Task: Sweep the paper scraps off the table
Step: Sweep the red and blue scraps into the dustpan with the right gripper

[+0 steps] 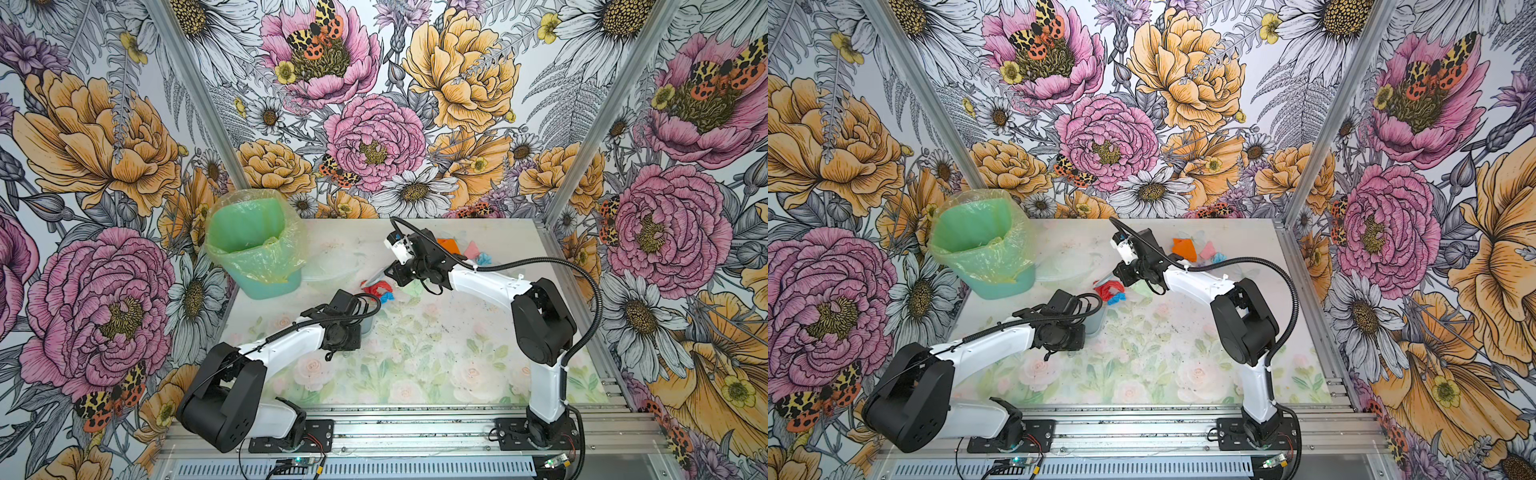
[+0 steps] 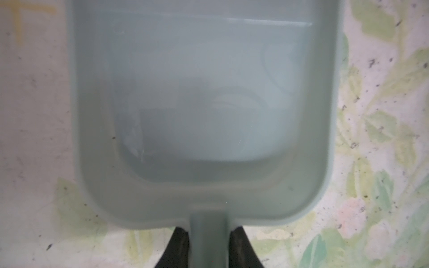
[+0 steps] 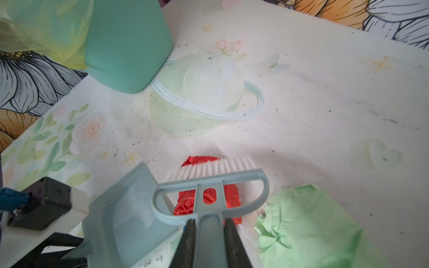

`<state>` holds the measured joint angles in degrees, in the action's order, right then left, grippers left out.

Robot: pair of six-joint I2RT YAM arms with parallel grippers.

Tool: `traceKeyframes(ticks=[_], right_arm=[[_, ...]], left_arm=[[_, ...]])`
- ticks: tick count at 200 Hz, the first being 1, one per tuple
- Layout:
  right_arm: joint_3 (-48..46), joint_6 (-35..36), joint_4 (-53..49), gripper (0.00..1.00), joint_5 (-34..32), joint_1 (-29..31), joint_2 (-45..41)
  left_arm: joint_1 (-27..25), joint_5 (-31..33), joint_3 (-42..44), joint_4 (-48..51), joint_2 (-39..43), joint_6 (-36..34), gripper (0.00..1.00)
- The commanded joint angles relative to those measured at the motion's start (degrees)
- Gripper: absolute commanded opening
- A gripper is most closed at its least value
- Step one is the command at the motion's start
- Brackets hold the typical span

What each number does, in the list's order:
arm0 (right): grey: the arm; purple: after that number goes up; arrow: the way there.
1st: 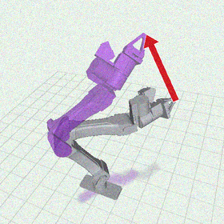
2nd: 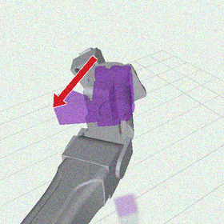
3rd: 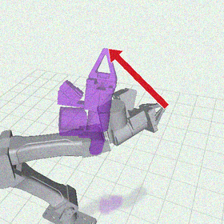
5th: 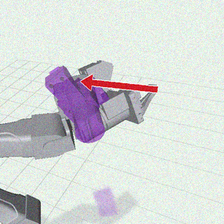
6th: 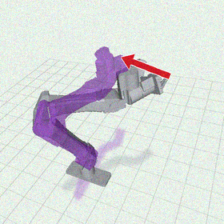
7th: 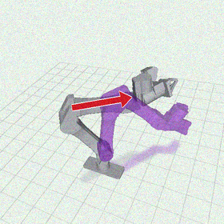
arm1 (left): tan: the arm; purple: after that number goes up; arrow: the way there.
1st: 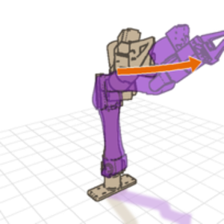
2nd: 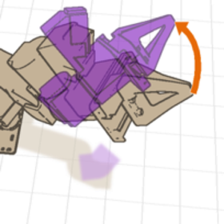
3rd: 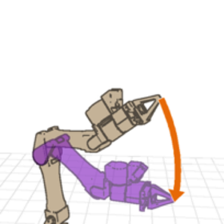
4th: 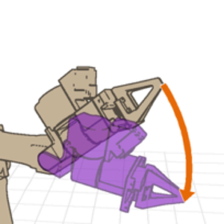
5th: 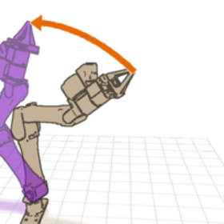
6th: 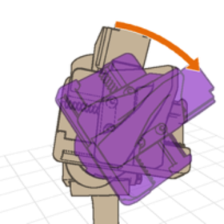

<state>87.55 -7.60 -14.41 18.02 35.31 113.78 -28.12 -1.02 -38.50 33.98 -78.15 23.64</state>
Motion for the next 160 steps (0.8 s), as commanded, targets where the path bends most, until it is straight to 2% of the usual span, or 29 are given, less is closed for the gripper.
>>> traceKeyframes(ticks=[1,34,93,160], right_arm=[[2.79,0.91,0.34,0.00,-1.31,-0.18,-1.29],[4.01,1.86,0.34,0.00,-4.64,-0.28,-0.93],[2.61,8.65,-1.51,0.00,-15.98,-0.24,-1.84],[-1.30,12.56,-3.22,0.00,-17.75,0.19,-4.60]], left_arm=[[-0.75,0.39,0.09,-1.57,0.19,0.52,0.00],[-1.02,0.05,0.31,-1.59,0.58,0.53,0.00],[-1.47,-0.03,0.69,-1.60,1.42,0.65,0.00],[-3.58,-1.75,0.73,-1.46,0.92,0.62,0.00]])
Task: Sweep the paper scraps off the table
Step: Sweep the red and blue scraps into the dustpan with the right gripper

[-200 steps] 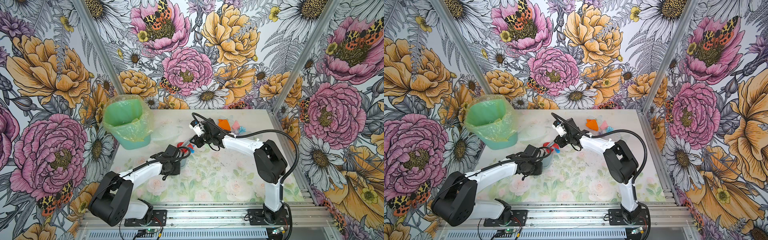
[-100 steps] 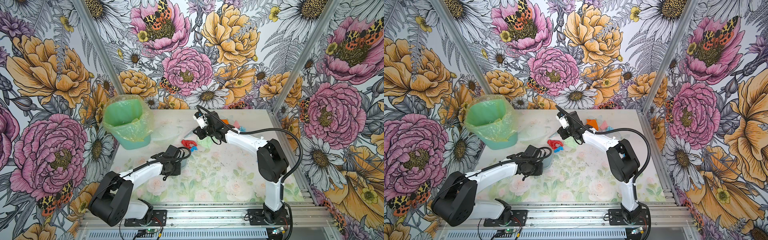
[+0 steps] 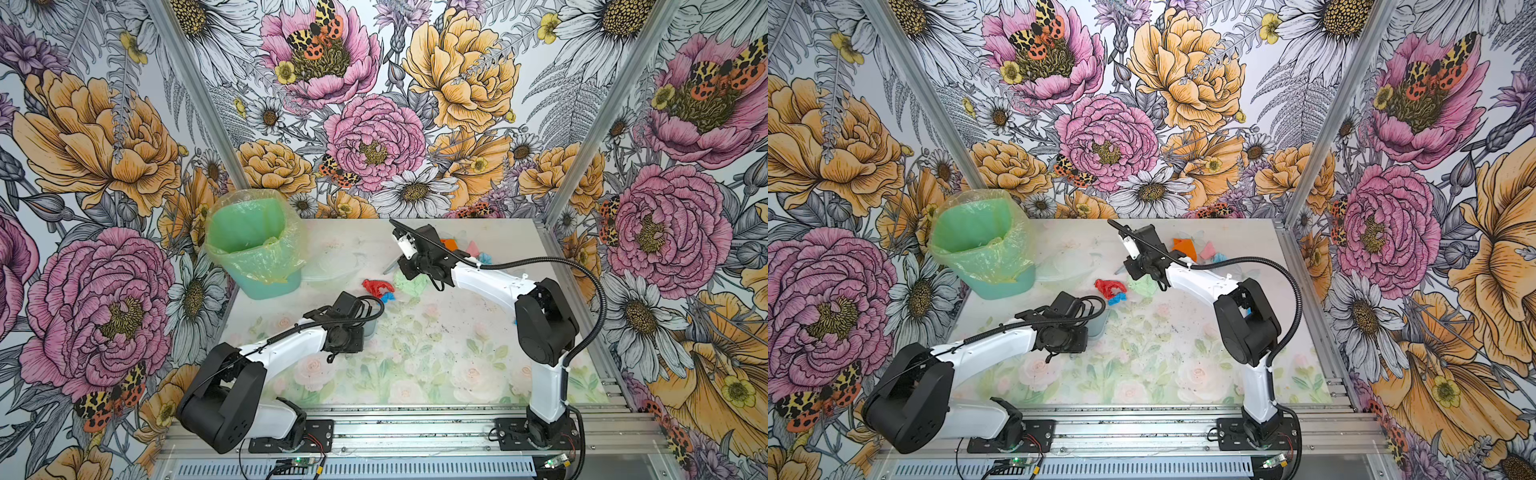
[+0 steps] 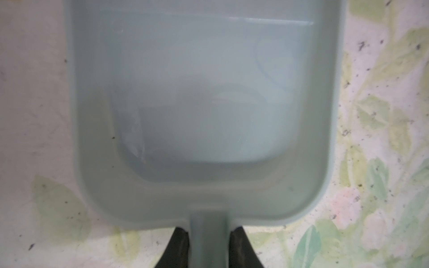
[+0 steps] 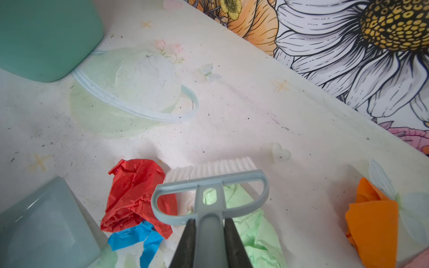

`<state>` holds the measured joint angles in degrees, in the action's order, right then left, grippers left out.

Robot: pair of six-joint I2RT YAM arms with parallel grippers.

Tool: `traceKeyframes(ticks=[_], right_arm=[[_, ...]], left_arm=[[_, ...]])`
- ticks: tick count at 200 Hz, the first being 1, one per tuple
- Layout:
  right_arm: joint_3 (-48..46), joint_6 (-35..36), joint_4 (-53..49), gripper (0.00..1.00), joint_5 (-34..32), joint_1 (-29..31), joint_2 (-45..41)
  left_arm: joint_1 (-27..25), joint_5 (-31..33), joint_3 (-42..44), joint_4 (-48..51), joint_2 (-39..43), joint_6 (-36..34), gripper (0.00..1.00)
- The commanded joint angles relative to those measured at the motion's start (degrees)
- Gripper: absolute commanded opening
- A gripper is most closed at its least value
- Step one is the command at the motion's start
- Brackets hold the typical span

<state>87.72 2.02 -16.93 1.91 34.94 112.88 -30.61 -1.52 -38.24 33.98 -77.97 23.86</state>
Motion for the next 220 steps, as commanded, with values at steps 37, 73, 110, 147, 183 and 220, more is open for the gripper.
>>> traceKeyframes(ticks=[37,73,110,147,183,220], right_arm=[[-2.62,4.98,-2.05,0.00,-1.21,2.17,-3.98],[-3.69,5.69,-2.58,0.00,-0.14,4.00,-4.25],[-5.09,5.40,-2.71,0.00,2.19,5.42,-5.03],[-7.72,5.27,-2.74,0.00,2.97,5.59,-7.10],[-8.70,6.14,-2.75,0.00,1.44,5.15,-8.93],[-6.00,5.58,-2.59,0.00,2.21,3.38,-9.09]], left_arm=[[-2.24,-1.21,-0.47,-1.46,-0.76,0.41,0.00],[-2.53,-1.21,-1.37,-1.54,-2.06,0.31,0.00],[-2.63,-1.11,-1.79,-1.78,-3.30,0.30,0.00],[-2.61,-0.86,-1.53,-1.90,-3.55,0.42,0.00],[-2.61,-0.37,-1.11,-1.99,-2.73,0.63,0.00],[-2.64,-0.25,-0.53,-1.97,-2.18,0.80,0.00]])
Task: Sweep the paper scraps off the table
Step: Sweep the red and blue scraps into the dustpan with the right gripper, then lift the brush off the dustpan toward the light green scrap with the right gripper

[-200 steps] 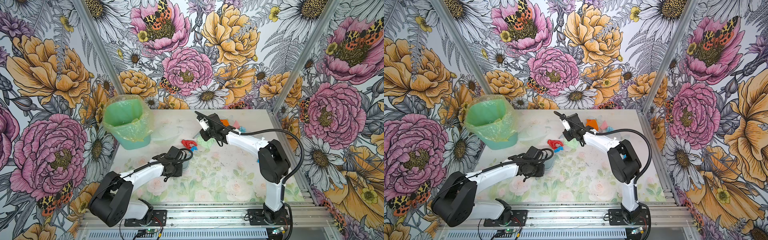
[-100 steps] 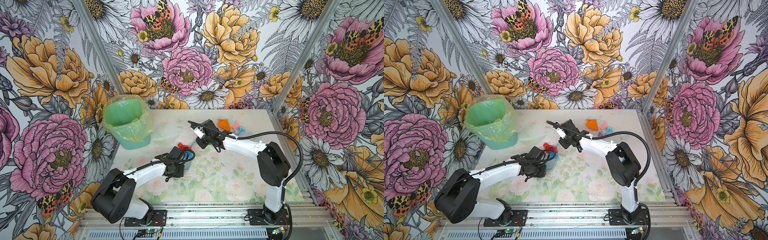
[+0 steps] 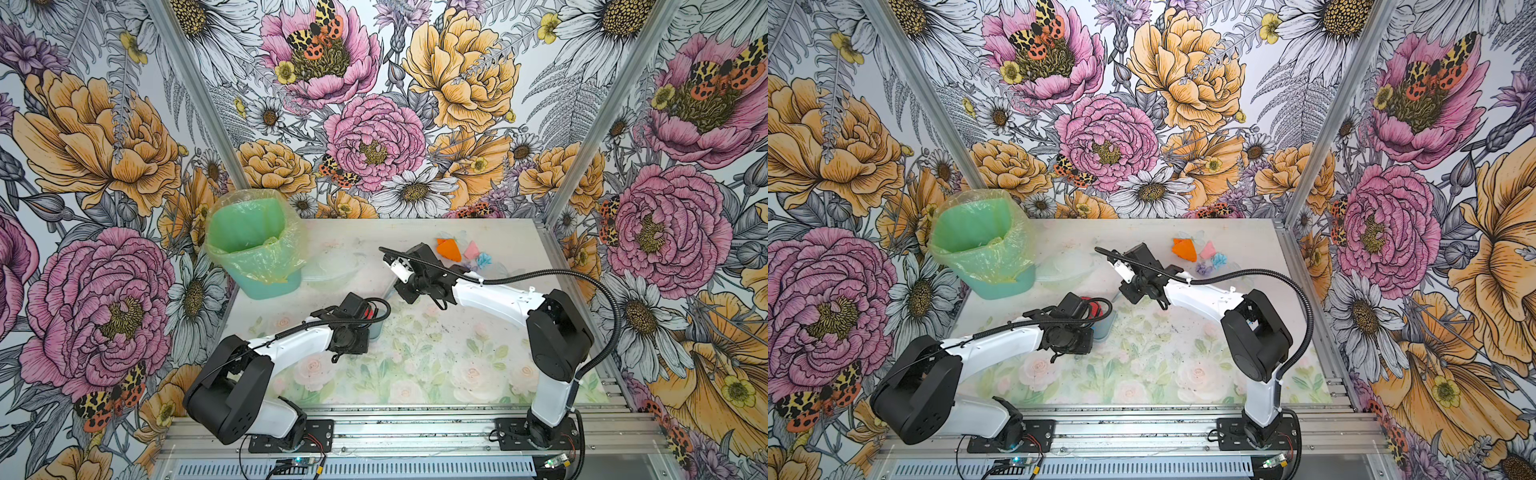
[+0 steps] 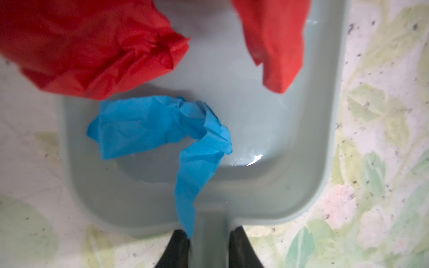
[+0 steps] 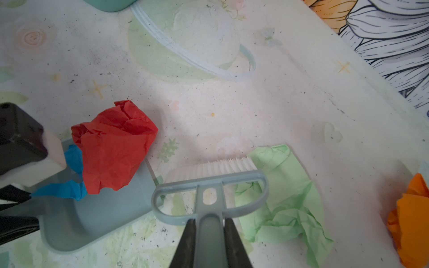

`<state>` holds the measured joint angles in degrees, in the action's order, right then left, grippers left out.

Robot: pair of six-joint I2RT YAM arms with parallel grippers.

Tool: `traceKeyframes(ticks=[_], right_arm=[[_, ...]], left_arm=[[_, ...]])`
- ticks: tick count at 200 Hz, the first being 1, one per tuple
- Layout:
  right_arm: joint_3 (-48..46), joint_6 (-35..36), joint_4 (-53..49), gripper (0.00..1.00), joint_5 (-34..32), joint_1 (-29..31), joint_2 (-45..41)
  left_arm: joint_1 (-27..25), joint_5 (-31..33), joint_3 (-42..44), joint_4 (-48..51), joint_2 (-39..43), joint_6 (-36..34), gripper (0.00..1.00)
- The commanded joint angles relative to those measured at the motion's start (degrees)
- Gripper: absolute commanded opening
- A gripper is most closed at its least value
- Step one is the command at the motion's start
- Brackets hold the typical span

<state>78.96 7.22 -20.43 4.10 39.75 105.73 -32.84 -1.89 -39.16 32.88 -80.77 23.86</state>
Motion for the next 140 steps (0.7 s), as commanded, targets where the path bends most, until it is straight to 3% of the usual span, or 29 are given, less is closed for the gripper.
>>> traceKeyframes(ticks=[1,69,140], right_arm=[[2.91,0.36,0.96,0.00,0.07,-1.47,-1.94],[12.32,-5.33,7.66,0.00,10.28,-1.81,5.36],[17.55,-8.97,11.02,0.00,14.59,0.67,13.68]], left_arm=[[-0.40,0.13,0.39,-0.84,0.66,0.82,0.00],[-0.39,0.48,1.01,-0.97,1.05,1.06,0.00],[-0.37,0.45,0.64,-1.07,0.97,1.31,0.00]])
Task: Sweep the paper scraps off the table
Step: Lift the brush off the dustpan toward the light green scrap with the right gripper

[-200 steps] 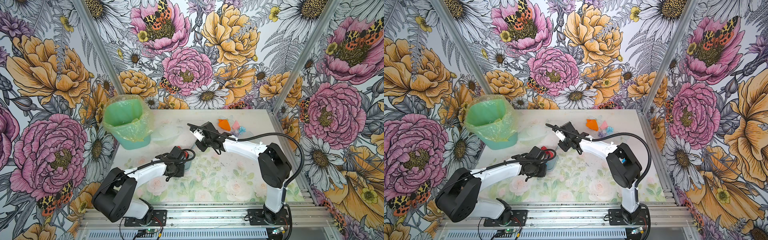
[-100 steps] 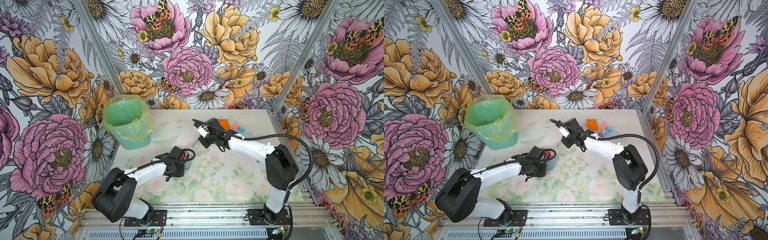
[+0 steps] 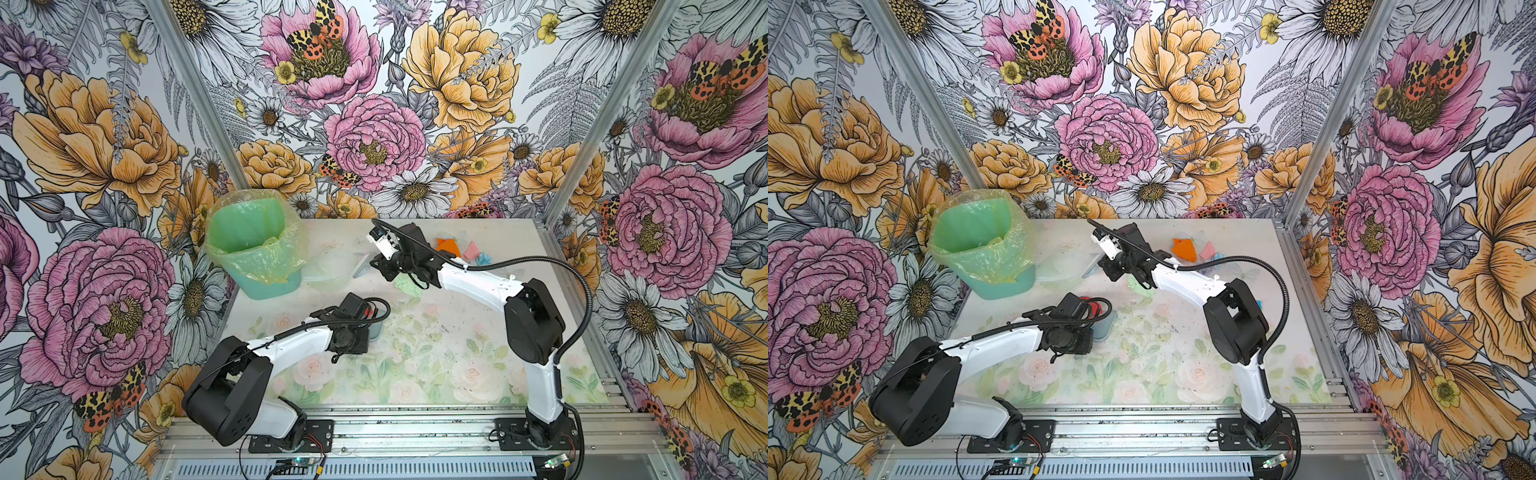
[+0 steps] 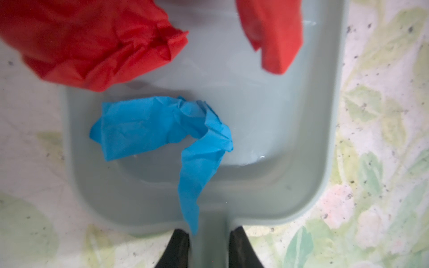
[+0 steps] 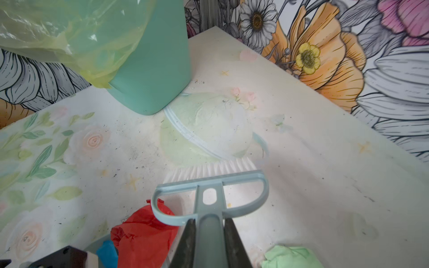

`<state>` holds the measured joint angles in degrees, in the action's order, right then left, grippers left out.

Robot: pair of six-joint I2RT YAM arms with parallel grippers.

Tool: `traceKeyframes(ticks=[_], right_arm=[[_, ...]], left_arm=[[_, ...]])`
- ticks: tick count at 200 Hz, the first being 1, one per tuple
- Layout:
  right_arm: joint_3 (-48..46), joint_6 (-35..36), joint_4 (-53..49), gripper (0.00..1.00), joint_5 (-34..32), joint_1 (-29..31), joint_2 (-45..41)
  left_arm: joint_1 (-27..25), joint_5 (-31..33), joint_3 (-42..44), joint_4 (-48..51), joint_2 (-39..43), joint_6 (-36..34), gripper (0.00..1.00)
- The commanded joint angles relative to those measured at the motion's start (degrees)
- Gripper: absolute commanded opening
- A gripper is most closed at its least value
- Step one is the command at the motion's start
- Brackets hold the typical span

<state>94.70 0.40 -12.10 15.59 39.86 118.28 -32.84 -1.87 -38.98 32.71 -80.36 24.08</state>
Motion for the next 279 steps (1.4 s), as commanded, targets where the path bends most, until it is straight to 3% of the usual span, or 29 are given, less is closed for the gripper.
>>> traceKeyframes(ticks=[1,170,279], right_arm=[[1.81,-2.16,2.70,0.00,3.11,0.57,1.15],[-19.28,-0.92,2.61,0.00,0.96,1.23,-13.13],[-23.99,-0.98,2.09,0.00,0.62,1.36,-17.62]], left_arm=[[-0.38,0.44,0.47,-0.89,0.56,1.08,0.00],[0.75,1.41,1.12,-0.80,1.10,1.78,0.00],[0.75,3.69,0.62,-0.89,3.24,1.85,0.00]])
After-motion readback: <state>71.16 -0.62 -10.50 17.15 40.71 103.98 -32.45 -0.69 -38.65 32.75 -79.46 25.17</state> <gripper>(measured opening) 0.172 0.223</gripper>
